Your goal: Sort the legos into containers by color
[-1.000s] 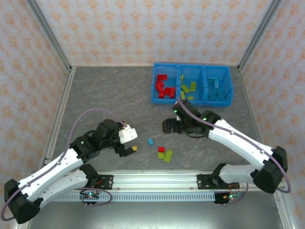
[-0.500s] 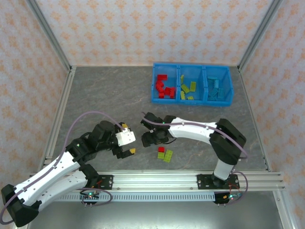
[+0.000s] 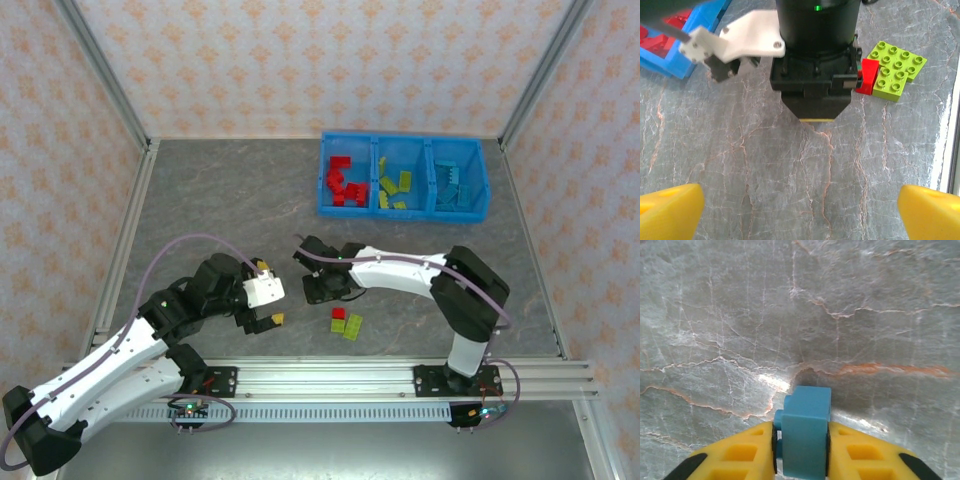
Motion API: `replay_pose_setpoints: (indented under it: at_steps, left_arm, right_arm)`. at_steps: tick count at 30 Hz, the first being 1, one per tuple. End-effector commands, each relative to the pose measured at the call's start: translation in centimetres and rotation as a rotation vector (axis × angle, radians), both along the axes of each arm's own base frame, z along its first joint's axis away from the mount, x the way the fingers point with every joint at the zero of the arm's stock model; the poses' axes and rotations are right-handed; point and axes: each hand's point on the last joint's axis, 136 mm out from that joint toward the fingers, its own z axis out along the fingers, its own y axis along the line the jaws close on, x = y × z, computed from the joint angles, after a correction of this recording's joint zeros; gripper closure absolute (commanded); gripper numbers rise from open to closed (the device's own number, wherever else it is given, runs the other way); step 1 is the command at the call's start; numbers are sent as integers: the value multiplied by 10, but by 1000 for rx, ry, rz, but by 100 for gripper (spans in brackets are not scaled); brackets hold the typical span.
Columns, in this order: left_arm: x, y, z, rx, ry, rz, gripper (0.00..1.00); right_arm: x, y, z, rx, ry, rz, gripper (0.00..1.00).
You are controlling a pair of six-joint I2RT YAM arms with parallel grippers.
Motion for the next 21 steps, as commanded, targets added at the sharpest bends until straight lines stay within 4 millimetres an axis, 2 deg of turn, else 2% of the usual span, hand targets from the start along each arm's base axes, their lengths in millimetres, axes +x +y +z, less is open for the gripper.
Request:
replay_pose_setpoints:
  at_steps: [1, 6, 9, 12, 14, 19, 21]
  left_arm:
    - [0, 0, 9, -3, -12, -10, 0]
    - [0, -1, 9, -5, -12, -10, 0]
    - [3, -1, 11, -14, -19, 7, 0]
    - [13, 2, 18, -41, -50, 75, 0]
    - [21, 6, 23, -56, -77, 131, 0]
    - [30, 16, 28, -43, -121, 199, 0]
    - [31, 17, 28, -39, -128, 201, 0]
  right_arm:
    - [15, -9, 28, 69, -71, -72, 76]
    - [34, -38, 55, 131, -117, -194, 77]
    - [54, -71, 78, 164, -170, -308, 77]
    - [81, -123, 109, 209, -238, -474, 77]
    - [99, -166, 124, 223, -286, -606, 77]
    - [142, -264, 150, 231, -377, -893, 77]
    - [163, -296, 155, 209, -396, -969, 77]
